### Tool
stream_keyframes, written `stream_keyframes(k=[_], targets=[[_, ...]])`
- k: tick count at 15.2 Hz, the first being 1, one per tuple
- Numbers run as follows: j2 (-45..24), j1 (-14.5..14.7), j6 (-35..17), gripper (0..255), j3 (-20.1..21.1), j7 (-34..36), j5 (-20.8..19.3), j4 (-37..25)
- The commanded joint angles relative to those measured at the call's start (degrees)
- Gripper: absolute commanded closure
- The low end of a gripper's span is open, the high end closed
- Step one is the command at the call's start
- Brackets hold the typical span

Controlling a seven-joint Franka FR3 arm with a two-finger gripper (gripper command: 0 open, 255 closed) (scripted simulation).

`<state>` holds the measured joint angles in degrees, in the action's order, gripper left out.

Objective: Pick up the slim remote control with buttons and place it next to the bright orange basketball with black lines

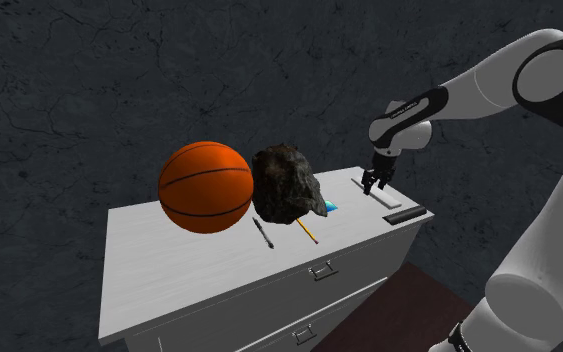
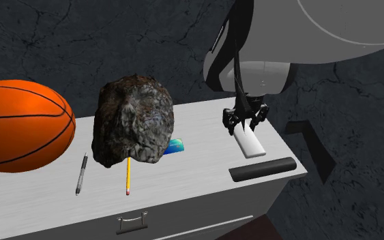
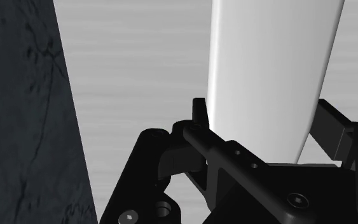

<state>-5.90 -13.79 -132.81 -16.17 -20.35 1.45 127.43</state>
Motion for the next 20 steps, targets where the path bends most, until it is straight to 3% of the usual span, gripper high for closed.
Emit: stream_keyframes(k=[1,20], targets=[[0.83,0.04,1.12,255,-0.05,0.20,-0.33,-0.33],[7.96,0.32,15.32,255,0.01,1.86,-2.74,-7.67]])
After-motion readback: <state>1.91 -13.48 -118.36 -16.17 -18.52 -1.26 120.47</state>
